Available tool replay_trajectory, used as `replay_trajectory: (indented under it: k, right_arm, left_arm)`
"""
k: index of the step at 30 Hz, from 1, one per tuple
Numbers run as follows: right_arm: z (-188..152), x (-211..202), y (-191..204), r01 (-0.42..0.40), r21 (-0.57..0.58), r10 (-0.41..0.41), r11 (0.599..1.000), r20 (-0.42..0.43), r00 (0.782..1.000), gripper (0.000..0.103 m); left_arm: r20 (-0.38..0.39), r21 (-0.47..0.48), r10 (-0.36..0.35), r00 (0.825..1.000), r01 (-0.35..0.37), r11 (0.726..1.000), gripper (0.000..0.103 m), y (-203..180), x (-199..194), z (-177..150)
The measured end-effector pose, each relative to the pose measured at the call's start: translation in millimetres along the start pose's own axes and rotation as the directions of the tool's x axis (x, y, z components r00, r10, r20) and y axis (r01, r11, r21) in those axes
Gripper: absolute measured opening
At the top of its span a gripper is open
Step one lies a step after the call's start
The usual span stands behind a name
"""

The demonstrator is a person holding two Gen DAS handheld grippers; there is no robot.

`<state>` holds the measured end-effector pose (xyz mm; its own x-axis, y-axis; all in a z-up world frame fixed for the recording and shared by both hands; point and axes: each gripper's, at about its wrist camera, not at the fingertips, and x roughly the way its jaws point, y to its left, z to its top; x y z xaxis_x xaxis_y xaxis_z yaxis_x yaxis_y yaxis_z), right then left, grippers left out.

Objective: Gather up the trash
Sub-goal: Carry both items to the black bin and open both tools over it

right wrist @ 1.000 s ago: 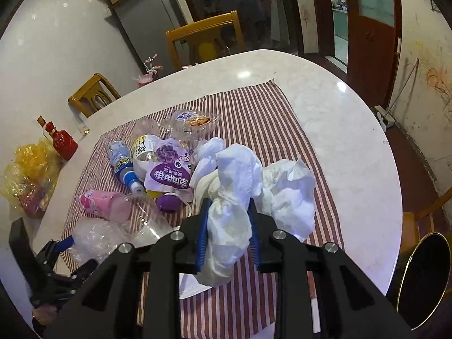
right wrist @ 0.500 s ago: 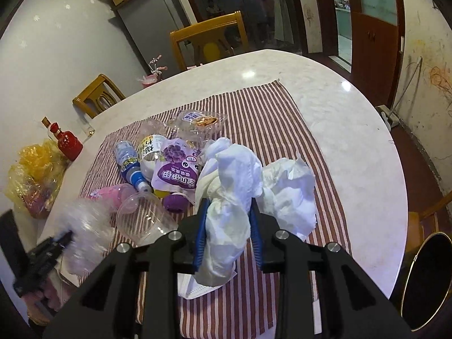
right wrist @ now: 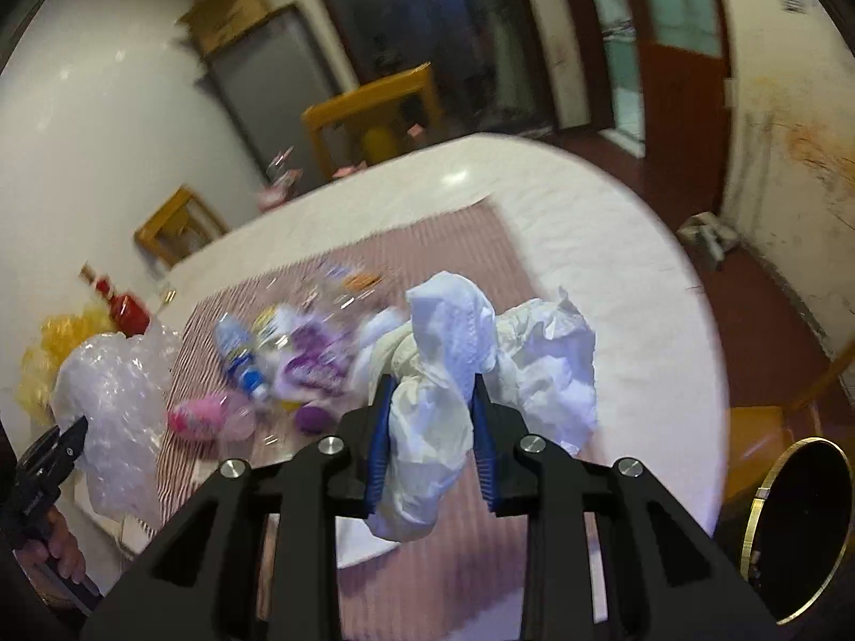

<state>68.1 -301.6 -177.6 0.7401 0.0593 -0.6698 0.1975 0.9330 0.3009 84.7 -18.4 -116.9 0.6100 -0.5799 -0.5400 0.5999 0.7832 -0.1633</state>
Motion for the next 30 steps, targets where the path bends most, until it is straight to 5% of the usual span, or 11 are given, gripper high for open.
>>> replay_trajectory:
  k: [5,10,19,20,21,23,30]
  right_arm:
    - [-10.6,-54.4,-104.2,0.177,0.190,-0.191,0.966,0.059,0.980,0.027]
    - [-62.2,-98.8,-221.0,0.364,0.438,-0.396,0.822,-0.021,0.918,0.028]
    - [-132.4,-93.1,-306.2,0.457,0.593,-0.462,0.663,-0.156,0.873,0.031]
    - [-137.5,-88.7,-312.8,0.469,0.597,-0.458,0.651,-0.185,0.870,0.043]
    - [-141.2,-83.9,-318.7,0.480,0.595,-0.447,0.645,-0.215,0.868,0.067]
    - [-149.1,-77.8,-331.8,0.501,0.613,-0.444,0.611,-0.259,0.858,0.085]
    - [-158.1,-128.6,-347.1,0.533,0.678,-0.581,0.507,-0.188,0.792,0.085]
  left_arm:
    - [-0.011,0.124,-0.153,0.988,0.154,0.980,0.015,-62.7,42.8,30.0]
    - [-0.051,0.236,-0.301,0.952,0.304,0.923,0.015,-140.0,80.9,42.9]
    - [-0.172,0.345,-0.435,0.884,0.467,0.814,0.015,-250.6,130.3,25.4]
    - [-0.182,0.348,-0.439,0.880,0.475,0.809,0.015,-255.0,132.6,22.4]
    - [-0.194,0.348,-0.445,0.874,0.485,0.802,0.015,-260.1,135.6,19.4]
    - [-0.222,0.353,-0.457,0.862,0.508,0.786,0.015,-277.6,147.0,14.5]
    - [-0.319,0.363,-0.510,0.799,0.600,0.712,0.015,-349.2,192.5,-4.2]
